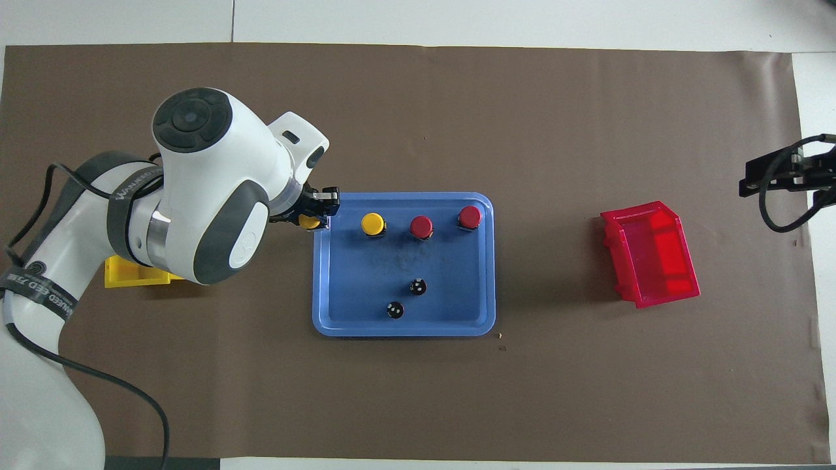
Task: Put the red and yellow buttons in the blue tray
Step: 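Lower the second yellow button into the blue tray with the left gripper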
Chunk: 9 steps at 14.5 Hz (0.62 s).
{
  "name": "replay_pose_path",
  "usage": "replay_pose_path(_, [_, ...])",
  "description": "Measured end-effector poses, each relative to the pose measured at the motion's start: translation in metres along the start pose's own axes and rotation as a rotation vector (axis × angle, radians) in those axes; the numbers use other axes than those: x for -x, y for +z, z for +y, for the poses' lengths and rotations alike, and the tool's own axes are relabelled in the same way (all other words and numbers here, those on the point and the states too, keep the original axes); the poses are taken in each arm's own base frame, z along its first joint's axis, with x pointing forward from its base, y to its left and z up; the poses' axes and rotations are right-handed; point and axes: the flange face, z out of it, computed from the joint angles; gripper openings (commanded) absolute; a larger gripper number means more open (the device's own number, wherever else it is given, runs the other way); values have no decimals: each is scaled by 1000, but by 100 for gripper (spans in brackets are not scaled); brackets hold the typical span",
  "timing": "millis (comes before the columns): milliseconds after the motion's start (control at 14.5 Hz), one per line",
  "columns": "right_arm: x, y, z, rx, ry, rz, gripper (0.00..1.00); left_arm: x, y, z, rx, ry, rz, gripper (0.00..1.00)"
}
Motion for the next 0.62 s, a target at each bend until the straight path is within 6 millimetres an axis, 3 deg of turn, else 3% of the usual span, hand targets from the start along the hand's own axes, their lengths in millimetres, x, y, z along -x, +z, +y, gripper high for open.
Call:
replay_pose_path(276, [6,5,18,-3,-41,-25,100,9,29,29,-15,31,-20,1])
replay_pose_path(622, [15,-1,33,15,-21,-16,100,4,48,27,-28,25,-37,1])
